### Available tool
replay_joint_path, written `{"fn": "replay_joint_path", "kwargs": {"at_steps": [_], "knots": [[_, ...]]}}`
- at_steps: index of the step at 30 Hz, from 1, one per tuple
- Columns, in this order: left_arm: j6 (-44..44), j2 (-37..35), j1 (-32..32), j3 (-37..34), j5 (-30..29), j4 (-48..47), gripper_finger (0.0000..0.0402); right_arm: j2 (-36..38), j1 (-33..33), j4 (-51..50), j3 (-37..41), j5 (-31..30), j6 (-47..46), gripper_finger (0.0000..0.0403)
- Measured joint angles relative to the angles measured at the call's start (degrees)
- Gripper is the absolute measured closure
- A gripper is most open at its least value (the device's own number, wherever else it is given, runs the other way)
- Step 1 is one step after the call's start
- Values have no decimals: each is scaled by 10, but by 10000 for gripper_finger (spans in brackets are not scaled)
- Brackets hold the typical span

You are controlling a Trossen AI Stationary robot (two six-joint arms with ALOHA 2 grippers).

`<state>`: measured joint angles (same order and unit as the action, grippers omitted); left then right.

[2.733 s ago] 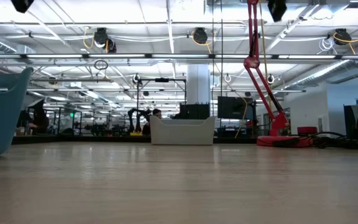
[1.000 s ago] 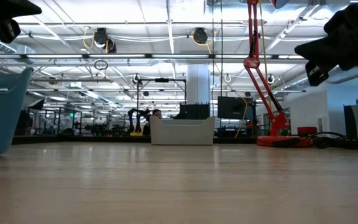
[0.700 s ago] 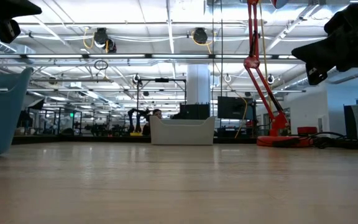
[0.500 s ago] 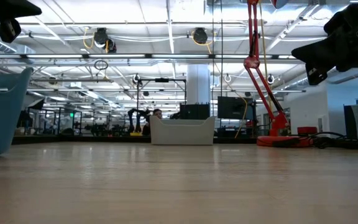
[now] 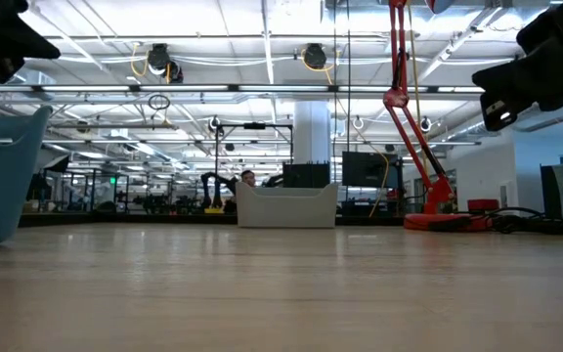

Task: Pick & Place USB Port
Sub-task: Return to Home Position

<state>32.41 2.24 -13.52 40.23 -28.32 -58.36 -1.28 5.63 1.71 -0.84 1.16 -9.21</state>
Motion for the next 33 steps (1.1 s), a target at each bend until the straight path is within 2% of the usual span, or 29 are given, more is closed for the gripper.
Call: {"fn": "replay_joint_path", "kwargs": {"at_steps": [5, 8, 10, 14, 17, 24, 28, 33], "knots": [[33, -1, 0, 0, 41, 0, 401, 0, 0, 0, 0, 3, -4, 403], [66, -3, 0, -29, 64, 47, 401, 0, 0, 1, 0, 4, -5, 403], [43, -7, 0, -68, 90, 129, 401, 0, 0, 1, 0, 4, -5, 403], [-31, -8, 0, -174, 112, 352, 401, 0, 0, 1, 0, 5, -5, 403], [-63, -9, 0, -235, 127, 443, 401, 0, 0, 1, 0, 6, -5, 403], [-120, -9, 0, -335, 171, 545, 401, 0, 0, 1, 0, 6, -6, 403], [-150, -9, 0, -393, 207, 638, 401, 0, 0, 1, 0, 6, -6, 403], [-224, -8, 8, -392, 233, 598, 401, 0, 0, 2, 0, 6, -5, 403]]}}
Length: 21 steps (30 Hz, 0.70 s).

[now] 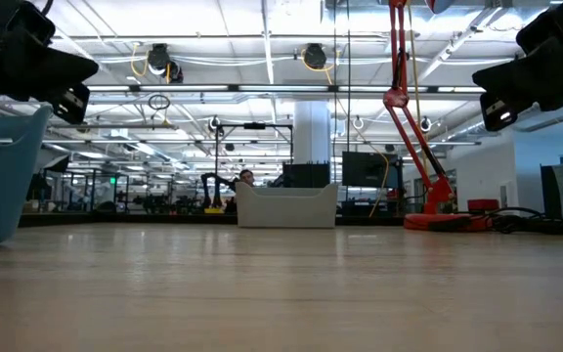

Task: Pick & Place USB Port
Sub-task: Return to Home Position

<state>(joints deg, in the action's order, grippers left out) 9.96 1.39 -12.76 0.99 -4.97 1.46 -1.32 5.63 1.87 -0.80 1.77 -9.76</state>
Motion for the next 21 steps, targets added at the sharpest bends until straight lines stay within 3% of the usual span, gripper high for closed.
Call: {"fn": "replay_joint_path", "kwargs": {"at_steps": [7, 13, 21], "knots": [[-44, 1, 63, 0, 57, -8, 401, -1, 0, 0, 0, -1, 1, 403], [-22, 1, 104, -1, 129, 2, 401, -1, 0, 0, 0, -1, 4, 403], [-9, 10, 123, -1, 114, 0, 393, -1, 0, 0, 0, -1, 4, 403]]}}
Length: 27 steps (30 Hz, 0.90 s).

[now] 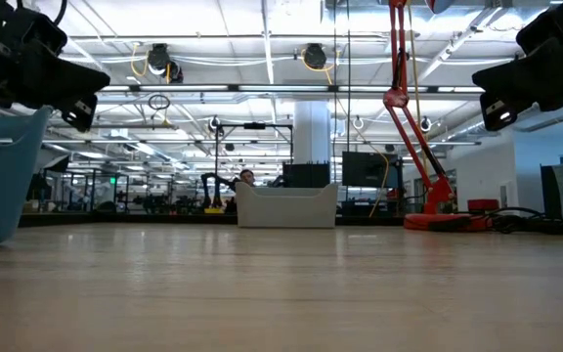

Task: Pick & Place USB Port
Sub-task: Return to Home Position

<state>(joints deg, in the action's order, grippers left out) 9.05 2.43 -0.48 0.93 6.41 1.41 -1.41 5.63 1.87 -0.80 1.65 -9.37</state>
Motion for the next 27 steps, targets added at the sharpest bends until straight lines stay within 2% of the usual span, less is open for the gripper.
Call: {"fn": "replay_joint_path", "kwargs": {"at_steps": [5, 15, 27], "knots": [[-64, 20, 6, -1, -30, -1, 382, 0, 0, -1, 0, -1, 0, 403], [-39, 25, 6, -1, -50, 0, 399, 0, 0, 3, 0, 0, 0, 403], [-39, 25, 6, -1, -50, 0, 371, 0, 0, 4, 0, 0, 0, 403]]}}
